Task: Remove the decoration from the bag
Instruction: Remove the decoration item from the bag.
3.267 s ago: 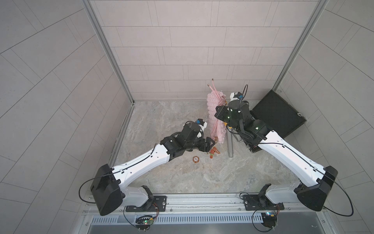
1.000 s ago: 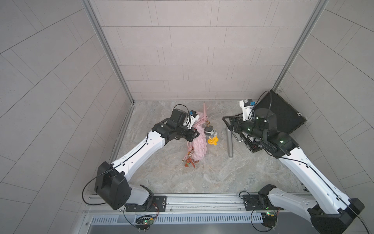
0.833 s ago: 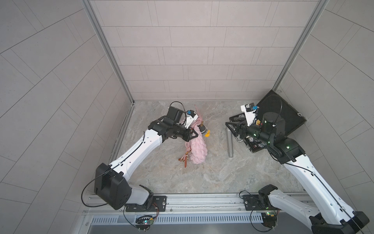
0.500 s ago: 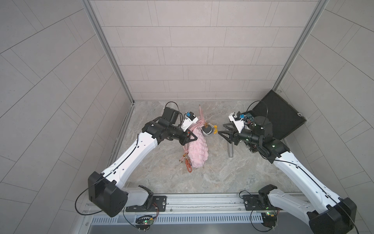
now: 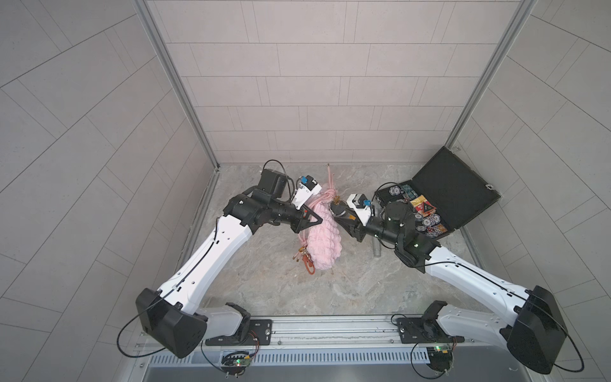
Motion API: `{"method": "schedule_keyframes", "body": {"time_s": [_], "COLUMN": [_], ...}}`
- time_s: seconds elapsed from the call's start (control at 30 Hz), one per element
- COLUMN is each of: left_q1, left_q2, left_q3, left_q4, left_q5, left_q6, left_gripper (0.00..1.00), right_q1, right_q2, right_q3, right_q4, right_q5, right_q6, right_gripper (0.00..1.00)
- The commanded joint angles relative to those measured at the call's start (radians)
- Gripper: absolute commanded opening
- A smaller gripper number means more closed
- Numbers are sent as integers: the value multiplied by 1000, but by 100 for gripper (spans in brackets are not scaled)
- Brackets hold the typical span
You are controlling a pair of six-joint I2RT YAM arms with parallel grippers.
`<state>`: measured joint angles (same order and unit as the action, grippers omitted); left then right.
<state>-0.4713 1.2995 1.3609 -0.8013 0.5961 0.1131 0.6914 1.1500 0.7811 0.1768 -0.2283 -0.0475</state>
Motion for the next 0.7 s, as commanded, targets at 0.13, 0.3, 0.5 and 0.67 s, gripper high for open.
{"method": "schedule_keyframes", "body": {"time_s": [0.13, 0.3, 0.5, 0.67], "left_q1": [5, 3, 1, -1], "left_q2": [-40, -50, -47, -44], "left_q3": [26, 21, 24, 20], "left_q4": [44, 55, 59, 73], "left_q5": [54, 52, 57, 59], "left_q6": [-67, -80, -93, -107], "left_gripper": [0, 0, 0, 0], "right_q1": [23, 27, 31, 33], "right_q2": [28, 62, 92, 117], "right_q3": [-4, -21, -26, 4], "right_q4": [105, 173, 208, 224], "right_q5": [237, 193, 219, 233], "right_q6": [0, 58, 121, 133], "right_gripper": [44, 43, 41, 37]}}
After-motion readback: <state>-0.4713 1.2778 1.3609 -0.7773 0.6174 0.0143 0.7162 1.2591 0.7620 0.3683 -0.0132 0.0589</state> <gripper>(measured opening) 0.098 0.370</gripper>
